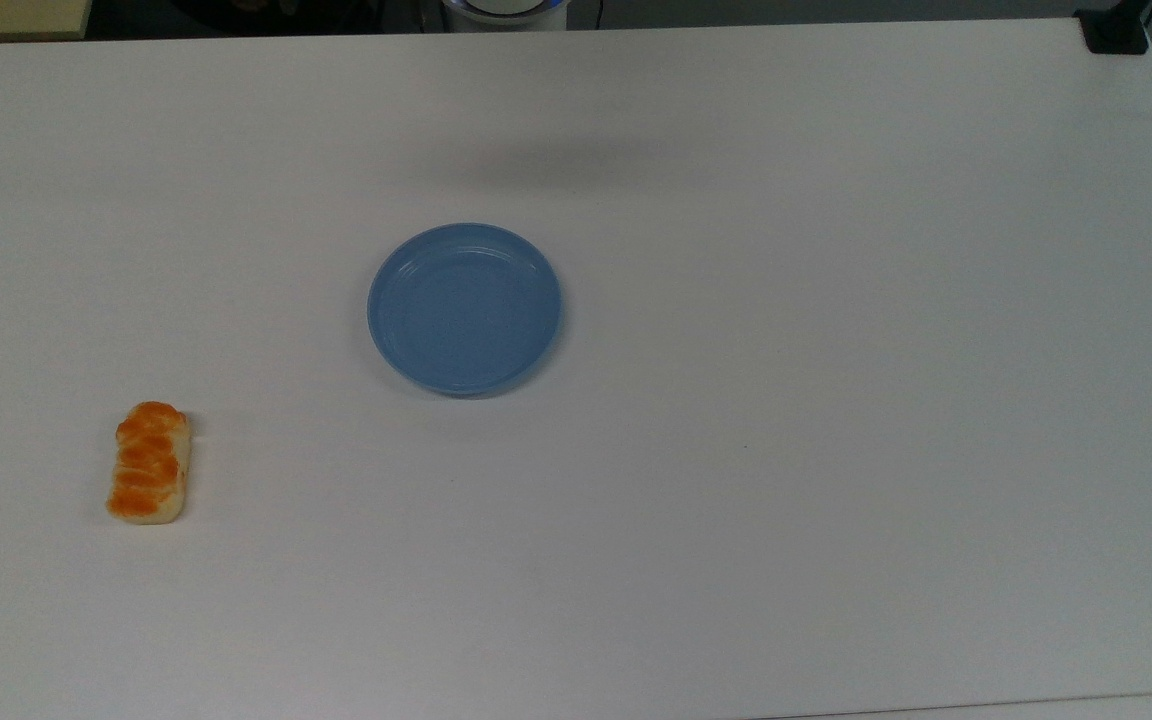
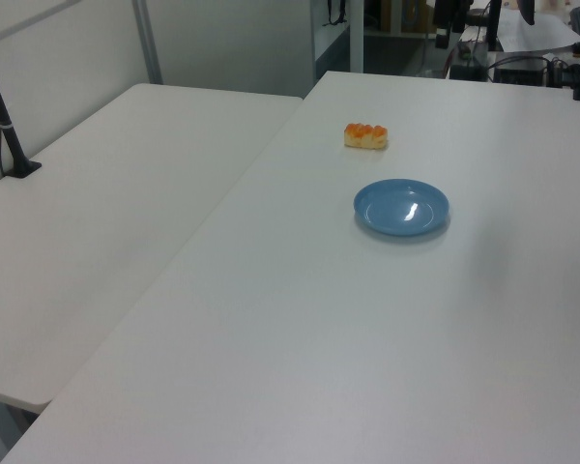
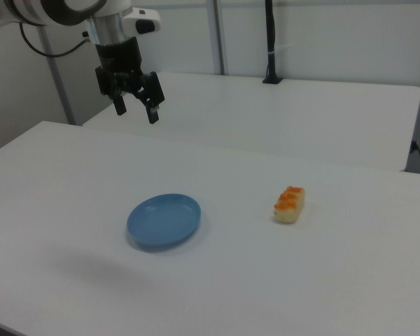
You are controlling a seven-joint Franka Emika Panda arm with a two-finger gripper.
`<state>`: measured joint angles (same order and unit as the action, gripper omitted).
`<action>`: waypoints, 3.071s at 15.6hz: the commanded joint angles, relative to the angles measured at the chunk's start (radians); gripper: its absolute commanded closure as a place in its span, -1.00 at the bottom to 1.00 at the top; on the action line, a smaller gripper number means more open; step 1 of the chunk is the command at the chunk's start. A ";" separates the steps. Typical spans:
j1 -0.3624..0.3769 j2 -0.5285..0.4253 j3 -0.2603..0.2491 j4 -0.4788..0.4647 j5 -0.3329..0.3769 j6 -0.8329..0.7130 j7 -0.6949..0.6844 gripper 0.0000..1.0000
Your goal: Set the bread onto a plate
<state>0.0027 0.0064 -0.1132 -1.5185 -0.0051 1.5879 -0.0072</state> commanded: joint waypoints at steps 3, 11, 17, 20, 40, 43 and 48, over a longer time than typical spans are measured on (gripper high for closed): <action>0.000 -0.008 -0.002 -0.009 0.017 0.049 0.012 -1.00; 0.000 -0.008 0.003 -0.006 0.008 0.041 0.007 -1.00; -0.001 -0.008 -0.003 -0.003 0.007 0.037 -0.062 -1.00; 0.000 -0.008 -0.003 -0.003 0.010 0.035 -0.051 -1.00; -0.032 0.015 -0.011 -0.002 0.008 0.066 -0.016 -1.00; -0.052 0.069 -0.011 0.034 0.004 0.173 -0.010 -1.00; -0.095 0.203 -0.028 0.118 -0.001 0.283 -0.022 -0.97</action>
<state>-0.0775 0.1103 -0.1202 -1.4933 -0.0053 1.8206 -0.0262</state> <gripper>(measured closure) 0.009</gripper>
